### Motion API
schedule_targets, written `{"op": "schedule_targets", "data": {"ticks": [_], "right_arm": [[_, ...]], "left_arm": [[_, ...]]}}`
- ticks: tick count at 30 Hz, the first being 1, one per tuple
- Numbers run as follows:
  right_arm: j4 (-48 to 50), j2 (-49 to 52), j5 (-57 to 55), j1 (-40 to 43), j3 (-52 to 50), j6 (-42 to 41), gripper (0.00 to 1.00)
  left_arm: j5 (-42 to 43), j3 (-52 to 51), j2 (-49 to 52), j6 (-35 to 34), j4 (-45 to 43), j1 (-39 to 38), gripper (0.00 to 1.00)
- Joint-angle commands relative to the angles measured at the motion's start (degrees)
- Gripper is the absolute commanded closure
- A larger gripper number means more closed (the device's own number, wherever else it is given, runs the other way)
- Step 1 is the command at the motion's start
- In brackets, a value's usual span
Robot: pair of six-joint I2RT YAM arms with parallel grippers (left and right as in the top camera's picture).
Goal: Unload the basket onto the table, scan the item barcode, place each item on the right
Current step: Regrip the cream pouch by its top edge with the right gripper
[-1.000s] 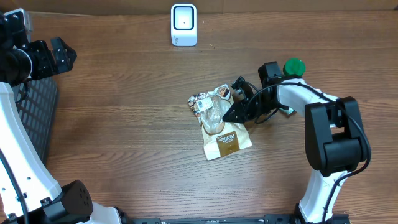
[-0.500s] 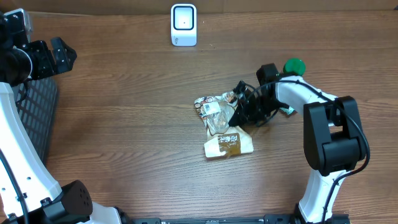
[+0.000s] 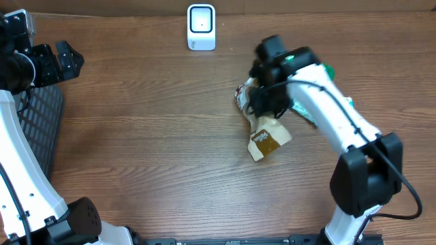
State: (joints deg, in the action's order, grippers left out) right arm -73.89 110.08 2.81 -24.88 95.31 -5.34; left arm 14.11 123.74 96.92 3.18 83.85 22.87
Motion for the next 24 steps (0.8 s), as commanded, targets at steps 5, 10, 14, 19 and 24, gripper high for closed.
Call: {"op": "schedule_targets", "data": {"ticks": [5,10,14,19,24], "right_arm": [[0.17,1.46,-13.18,-8.41,-0.85,-9.73,0.96],[2.1,1.51,-6.88,-10.16,-0.87,-9.66,0.93],[3.74,1.84,-0.52,-10.16,-1.42,-9.66,0.91],[3.54,3.61,1.4,-10.99,-1.62,-9.79,0.9],[4.7,4.94,1.14,-12.33,-1.62,-13.66,0.96]], "left_arm": [[-0.15,0.15,0.2,0.68,-0.04,-0.39,0.0],[-0.15,0.15,0.2,0.68,-0.04,-0.39,0.0],[-0.13,0.15,0.2,0.68,-0.04,-0.39,0.0],[-0.13,0.15,0.2,0.68,-0.07,-0.39,0.0],[-0.13,0.15,0.2,0.68,-0.04,-0.39,0.0]]}}
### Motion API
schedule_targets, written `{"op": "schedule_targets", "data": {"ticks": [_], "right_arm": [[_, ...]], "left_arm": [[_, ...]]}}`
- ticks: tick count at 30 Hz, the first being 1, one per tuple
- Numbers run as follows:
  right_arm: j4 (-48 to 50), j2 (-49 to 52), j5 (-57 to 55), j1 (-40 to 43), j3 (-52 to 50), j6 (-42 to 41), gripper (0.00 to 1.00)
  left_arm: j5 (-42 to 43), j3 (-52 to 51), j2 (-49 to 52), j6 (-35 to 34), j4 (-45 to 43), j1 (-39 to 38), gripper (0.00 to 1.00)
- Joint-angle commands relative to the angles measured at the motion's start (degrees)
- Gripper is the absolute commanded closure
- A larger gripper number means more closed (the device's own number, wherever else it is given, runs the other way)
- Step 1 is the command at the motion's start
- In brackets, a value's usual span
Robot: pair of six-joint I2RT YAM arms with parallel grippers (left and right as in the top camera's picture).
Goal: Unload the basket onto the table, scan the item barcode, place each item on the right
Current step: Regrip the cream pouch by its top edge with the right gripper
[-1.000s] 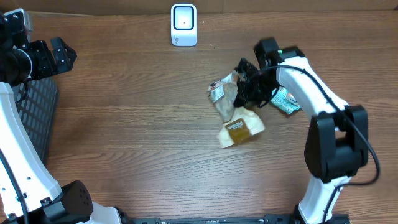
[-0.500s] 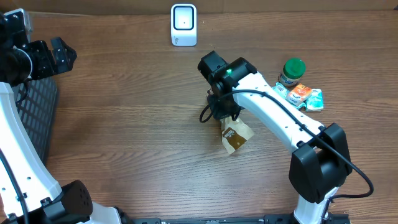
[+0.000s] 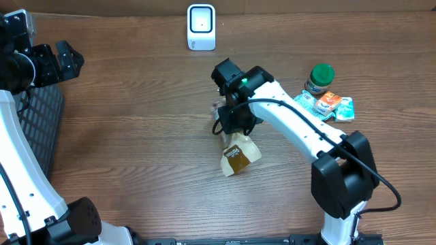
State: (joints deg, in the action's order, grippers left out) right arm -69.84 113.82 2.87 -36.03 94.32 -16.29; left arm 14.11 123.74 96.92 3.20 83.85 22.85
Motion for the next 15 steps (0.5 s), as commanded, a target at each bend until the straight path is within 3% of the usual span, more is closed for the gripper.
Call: {"op": "schedule_targets", "data": {"ticks": [1,7,15], "right_arm": [[1.18,1.29,1.05,-1.42,-0.63,-3.13,0.96],[1.05,1.27,-4.72,-1.81,0.11,-8.07,0.96],[-12.44,1.05,-22.69,-2.32,9.14,-9.44,0.96]], "left_arm": [[-0.13,0.15,0.2,0.66,-0.04,-0.37,0.0],[-0.15,0.15,0.2,0.66,-0.04,-0.37,0.0],[-0.13,0.15,0.2,0.66,-0.04,-0.37,0.0]]}}
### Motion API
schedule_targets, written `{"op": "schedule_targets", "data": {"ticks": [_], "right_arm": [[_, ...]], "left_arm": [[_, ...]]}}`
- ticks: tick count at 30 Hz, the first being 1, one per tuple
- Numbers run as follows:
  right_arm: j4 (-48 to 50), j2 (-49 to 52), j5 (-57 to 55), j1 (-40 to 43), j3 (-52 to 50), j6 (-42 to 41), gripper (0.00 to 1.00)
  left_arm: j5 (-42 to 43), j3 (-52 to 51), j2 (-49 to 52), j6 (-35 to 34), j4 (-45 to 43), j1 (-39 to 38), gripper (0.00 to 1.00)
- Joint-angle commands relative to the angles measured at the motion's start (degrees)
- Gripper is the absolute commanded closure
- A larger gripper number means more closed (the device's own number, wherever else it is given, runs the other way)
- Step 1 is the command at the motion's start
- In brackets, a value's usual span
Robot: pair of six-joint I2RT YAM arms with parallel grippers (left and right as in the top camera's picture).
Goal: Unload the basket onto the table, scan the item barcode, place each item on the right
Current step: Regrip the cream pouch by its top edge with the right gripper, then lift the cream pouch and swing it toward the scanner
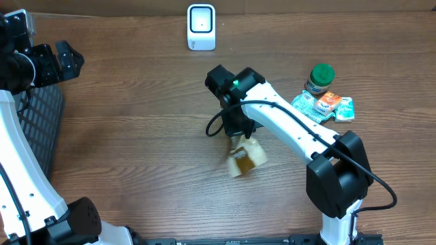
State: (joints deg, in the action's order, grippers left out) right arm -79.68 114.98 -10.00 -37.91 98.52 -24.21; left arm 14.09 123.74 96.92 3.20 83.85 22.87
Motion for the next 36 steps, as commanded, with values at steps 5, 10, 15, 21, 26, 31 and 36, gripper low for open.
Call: {"op": "schedule_targets", "data": {"ticks": [5,10,15,21,26,31,36], "right_arm": [[-8.2,0.09,-16.98,-1.2,5.4,-1.7,0.96],[-5.97,0.24,-17.77,-1.2,2.93,-3.04,0.96],[-3.28,1.4,-14.51,-1.36,1.31,-3.04,0.96],[-2.91,3.56,-12.0,-1.36,1.05,-4.13,0.96],[-2.36,4.22,-8.37,-1.36,1.05,-4.09,0.96],[-0.24,4.22,-5.29,-1.36,0.04,-3.63,0.67],[1.77,4.31,-5.33,-1.29,-2.71,-1.99,0.61]], "left_arm": [[-0.11,0.15,0.2,0.66,-0.04,-0.39,0.0],[-0.11,0.15,0.2,0.66,-0.04,-0.39,0.0],[-0.13,0.15,0.2,0.66,-0.04,-0.39,0.0],[-0.11,0.15,0.2,0.66,-0.04,-0.39,0.0],[-0.13,0.15,0.2,0.66,-0.04,-0.39,0.0],[-0.13,0.15,0.2,0.66,-0.07,-0.39,0.0],[-0.13,0.15,0.2,0.66,-0.04,-0.39,0.0]]}}
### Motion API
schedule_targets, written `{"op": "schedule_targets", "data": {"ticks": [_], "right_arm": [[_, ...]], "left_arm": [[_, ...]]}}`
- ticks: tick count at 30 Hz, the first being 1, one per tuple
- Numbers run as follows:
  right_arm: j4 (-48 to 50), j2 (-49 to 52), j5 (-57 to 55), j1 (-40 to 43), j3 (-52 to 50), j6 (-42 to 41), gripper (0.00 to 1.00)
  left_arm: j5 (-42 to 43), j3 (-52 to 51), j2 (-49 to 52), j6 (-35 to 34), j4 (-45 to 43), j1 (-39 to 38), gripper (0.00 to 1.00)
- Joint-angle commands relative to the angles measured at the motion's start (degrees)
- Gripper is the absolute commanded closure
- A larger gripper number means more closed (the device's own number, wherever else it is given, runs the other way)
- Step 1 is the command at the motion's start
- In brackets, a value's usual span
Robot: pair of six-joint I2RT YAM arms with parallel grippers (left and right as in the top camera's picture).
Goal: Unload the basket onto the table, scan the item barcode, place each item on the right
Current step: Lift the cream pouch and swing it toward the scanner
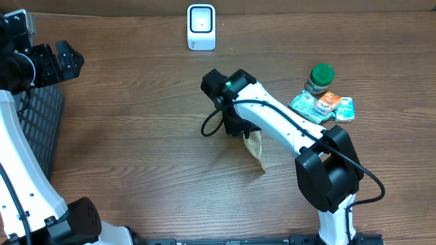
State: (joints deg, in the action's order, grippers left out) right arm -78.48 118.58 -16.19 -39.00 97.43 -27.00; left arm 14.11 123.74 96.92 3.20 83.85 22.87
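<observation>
My right gripper [240,131] is shut on a tan snack pouch [255,148], which hangs edge-on below it over the middle of the table. The fingers are largely hidden under the arm [272,119]. The white barcode scanner [201,27] stands at the table's far edge, well beyond the pouch. At the far left edge my left gripper [68,60] hovers open beside the black rack, holding nothing.
A green-lidded jar [319,78] and several small packets [323,105] lie at the right. A black wire rack [37,119] sits at the left edge of the wooden table [136,150].
The pouch has turned in my right gripper: its broad face with the brown label showed before, now it hangs edge-on. The gripper shifted slightly left. The left arm is unchanged.
My right gripper was first at the right by the packets, shut on the pouch. It then held the pouch over the table's middle, farther left. The pouch has since turned from face-up to edge-on. The left arm stayed put.
</observation>
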Motion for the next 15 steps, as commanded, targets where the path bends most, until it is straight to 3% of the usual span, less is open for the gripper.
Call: {"op": "schedule_targets", "data": {"ticks": [1,6,15], "right_arm": [[1.31,0.7,0.87,-0.17,-2.23,1.6,0.68],[1.6,0.7,0.87,-0.13,-1.81,2.01,0.95],[-3.91,0.39,3.54,-0.13,6.8,6.8,0.96]], "left_arm": [[-0.15,0.15,0.2,0.66,-0.04,-0.39,0.0],[-0.13,0.15,0.2,0.66,-0.04,-0.39,0.0],[-0.15,0.15,0.2,0.66,-0.04,-0.39,0.0]]}}
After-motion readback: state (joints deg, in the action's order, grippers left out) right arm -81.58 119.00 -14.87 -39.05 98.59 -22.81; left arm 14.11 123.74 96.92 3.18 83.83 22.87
